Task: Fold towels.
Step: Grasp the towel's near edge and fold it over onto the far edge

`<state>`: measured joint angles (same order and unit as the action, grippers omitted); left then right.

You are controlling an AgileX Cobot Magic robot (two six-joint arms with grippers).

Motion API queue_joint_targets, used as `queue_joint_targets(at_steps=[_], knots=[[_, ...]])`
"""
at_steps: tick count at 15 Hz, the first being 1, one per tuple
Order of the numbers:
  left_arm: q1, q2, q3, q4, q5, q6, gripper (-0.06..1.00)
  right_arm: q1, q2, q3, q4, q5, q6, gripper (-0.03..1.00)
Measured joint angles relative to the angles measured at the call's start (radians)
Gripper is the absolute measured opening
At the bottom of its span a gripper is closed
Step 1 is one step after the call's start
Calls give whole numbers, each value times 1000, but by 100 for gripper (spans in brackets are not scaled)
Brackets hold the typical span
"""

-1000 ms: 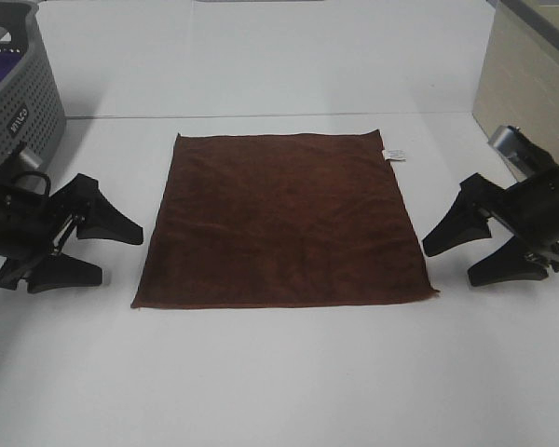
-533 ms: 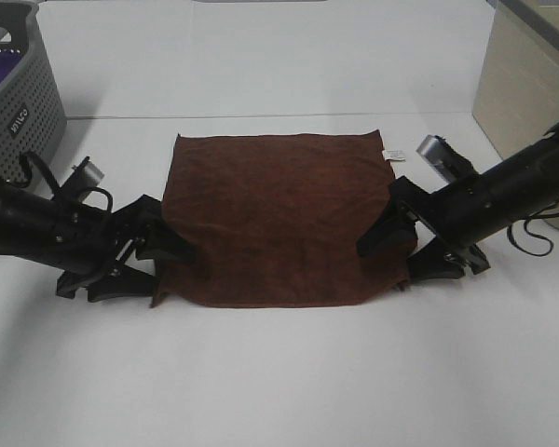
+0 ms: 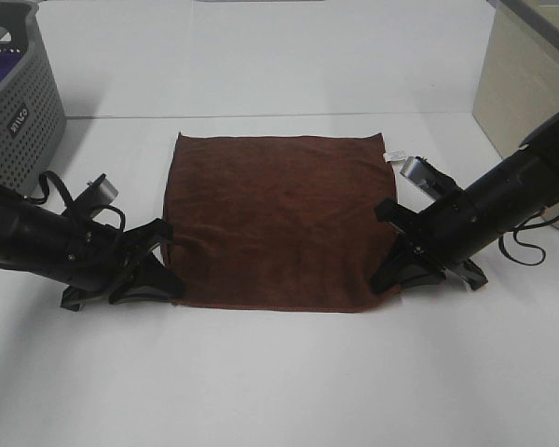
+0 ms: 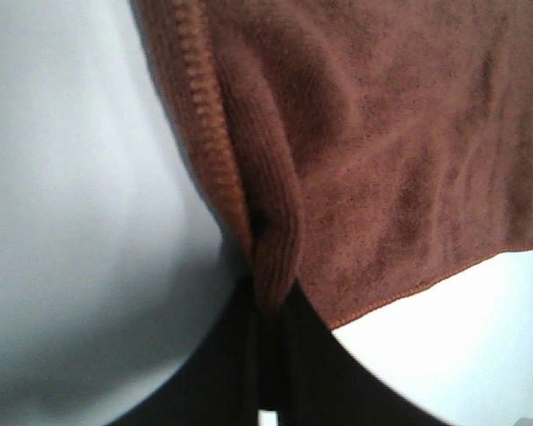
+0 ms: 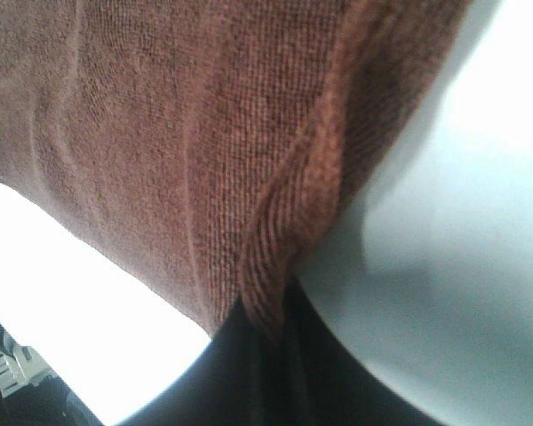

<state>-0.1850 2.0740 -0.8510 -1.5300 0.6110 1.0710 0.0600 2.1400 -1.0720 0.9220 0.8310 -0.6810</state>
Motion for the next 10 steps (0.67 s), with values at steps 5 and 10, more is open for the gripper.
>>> queue_joint_targets(at_steps=[5,10], knots=[[0,-160,1,298,19,-263,1,0,-147,47,-114,29,135,0],[-5,-197,69,485,104,-466,1,7,-250,208,-127,45,181,0]])
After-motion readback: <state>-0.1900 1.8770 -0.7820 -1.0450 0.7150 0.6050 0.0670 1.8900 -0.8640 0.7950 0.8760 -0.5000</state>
